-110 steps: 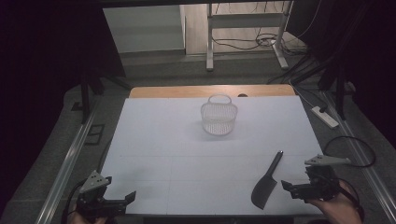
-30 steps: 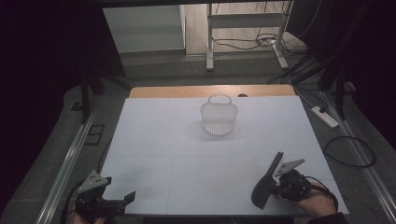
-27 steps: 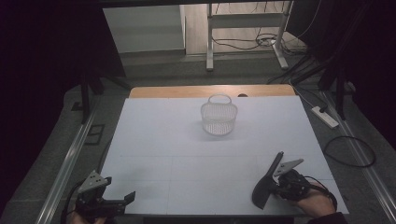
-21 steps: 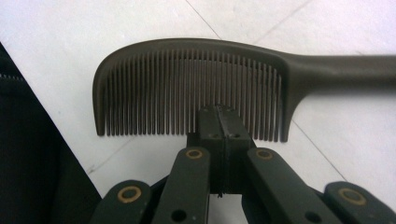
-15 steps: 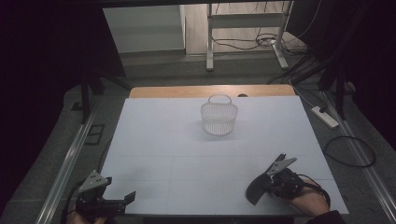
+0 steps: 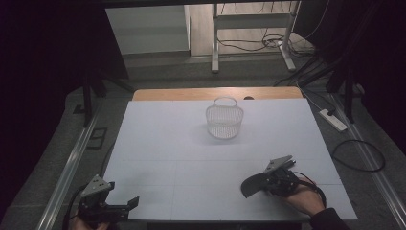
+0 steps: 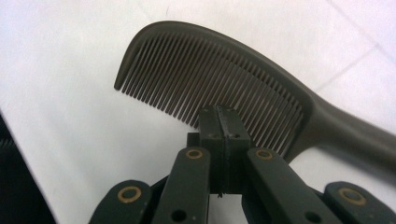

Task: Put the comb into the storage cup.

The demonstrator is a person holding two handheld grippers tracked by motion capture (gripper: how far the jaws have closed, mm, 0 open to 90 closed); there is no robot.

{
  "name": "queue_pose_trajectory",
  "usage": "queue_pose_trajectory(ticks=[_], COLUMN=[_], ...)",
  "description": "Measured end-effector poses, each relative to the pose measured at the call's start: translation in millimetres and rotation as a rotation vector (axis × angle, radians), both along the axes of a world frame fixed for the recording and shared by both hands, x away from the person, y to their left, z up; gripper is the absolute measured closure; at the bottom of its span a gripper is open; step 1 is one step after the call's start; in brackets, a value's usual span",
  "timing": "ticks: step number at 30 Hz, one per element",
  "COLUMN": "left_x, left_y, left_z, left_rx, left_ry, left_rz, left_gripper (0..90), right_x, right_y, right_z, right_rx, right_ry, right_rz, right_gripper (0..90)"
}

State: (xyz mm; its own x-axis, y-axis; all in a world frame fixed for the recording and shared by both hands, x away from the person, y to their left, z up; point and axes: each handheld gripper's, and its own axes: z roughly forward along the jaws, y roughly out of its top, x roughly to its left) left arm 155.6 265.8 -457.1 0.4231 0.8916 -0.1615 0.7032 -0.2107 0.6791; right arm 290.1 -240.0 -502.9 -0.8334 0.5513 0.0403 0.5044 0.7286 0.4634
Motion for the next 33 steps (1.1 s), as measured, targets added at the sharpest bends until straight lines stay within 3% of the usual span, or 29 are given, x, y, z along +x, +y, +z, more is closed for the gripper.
queue_pose_trajectory(ticks=[6,12,16,21,24,33], left_x=[0.1,-0.5,-0.6,-0.5,-0.3,0.5], left_y=[0.1,1.1,1.5,1.3,1.3,0.3], left_z=[-0.1,-0.3,-0.3,-0.3,-0.3,-0.5], left_rx=[-0.001,-0.007,-0.010,-0.009,-0.009,-0.005], left_ry=[0.000,0.001,0.002,0.002,0.003,0.004], left_rz=[0.001,0.005,0.009,0.008,0.008,0.008], left_gripper=[0.1,0.1,0.2,0.2,0.2,0.2], right_x=[10.5,16.0,12.0,-2.4,-7.2,-2.2], right_y=[13.3,26.3,26.6,33.2,35.0,42.9], right_z=[1.8,2.7,2.8,-1.5,-2.2,-3.3], right_rx=[0.021,0.026,0.027,0.018,0.012,0.005], right_ry=[-0.049,-0.061,-0.028,0.030,0.018,-0.002], right_rz=[-0.006,0.015,0.036,0.124,0.148,0.156], right_gripper=[89.2,89.2,89.2,89.2,89.2,89.3])
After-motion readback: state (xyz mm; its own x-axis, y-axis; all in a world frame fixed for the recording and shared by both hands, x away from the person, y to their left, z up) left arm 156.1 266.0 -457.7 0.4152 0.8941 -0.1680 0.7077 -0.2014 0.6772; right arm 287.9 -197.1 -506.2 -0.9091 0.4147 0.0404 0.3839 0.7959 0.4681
